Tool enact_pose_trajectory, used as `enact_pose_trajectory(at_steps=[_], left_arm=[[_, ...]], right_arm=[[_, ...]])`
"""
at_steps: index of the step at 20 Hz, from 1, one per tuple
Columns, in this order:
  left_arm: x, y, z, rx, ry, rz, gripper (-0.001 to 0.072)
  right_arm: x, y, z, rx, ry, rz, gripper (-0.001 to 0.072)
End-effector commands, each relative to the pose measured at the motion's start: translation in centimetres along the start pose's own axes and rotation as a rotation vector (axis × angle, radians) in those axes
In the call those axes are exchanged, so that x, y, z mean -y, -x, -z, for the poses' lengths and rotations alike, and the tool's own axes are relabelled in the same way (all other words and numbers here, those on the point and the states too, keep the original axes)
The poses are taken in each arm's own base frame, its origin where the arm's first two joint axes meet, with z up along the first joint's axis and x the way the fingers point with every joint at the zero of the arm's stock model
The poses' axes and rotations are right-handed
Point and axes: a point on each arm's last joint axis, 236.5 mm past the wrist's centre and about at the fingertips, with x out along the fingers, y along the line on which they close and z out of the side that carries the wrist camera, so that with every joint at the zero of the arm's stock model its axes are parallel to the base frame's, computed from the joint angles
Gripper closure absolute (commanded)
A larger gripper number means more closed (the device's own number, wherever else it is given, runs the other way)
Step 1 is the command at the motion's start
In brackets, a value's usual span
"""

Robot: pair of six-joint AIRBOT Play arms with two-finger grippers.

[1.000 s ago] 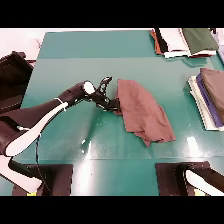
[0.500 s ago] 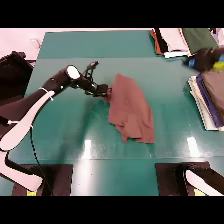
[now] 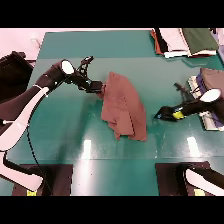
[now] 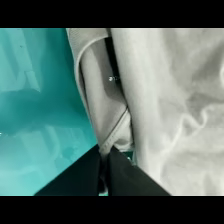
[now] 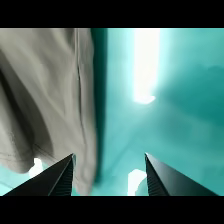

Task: Fold the shirts.

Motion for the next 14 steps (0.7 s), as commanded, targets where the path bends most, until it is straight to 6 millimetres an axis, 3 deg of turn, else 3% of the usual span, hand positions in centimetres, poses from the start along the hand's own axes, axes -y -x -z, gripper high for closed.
enact_pose_trajectory(at_steps=[1, 4, 6, 8, 11, 14], left_arm=[[-0.3, 0.1, 0.0, -0.001, -0.005, -0.009, 0.0679], [-0.3, 0.1, 0.1, -0.006, -0.005, -0.009, 0.0679], [-0.4, 0.1, 0.3, -0.016, -0.008, -0.013, 0.0679], [-1.1, 0.3, 0.5, -0.025, -0.029, -0.047, 0.0679], [-2.5, 3.1, -1.0, 0.036, -0.09, -0.135, 0.0679], [-3.3, 9.9, -4.6, 0.191, -0.093, -0.172, 0.0679]], right_arm=[[-1.6, -6.0, 1.4, -0.068, -0.043, -0.081, 0.0212], [-3.8, -8.3, 0.7, -0.097, 0.053, -0.061, 0.0287], [-5.0, -8.6, -0.7, -0.067, 0.107, -0.051, 0.0567], [-5.4, -7.6, -2.1, -0.03, 0.166, -0.028, 0.0682], [-5.3, -2.8, -5.0, 0.072, 0.258, 0.033, 0.0695], [-4.9, 5.9, -8.3, 0.236, 0.317, 0.121, 0.0695]])
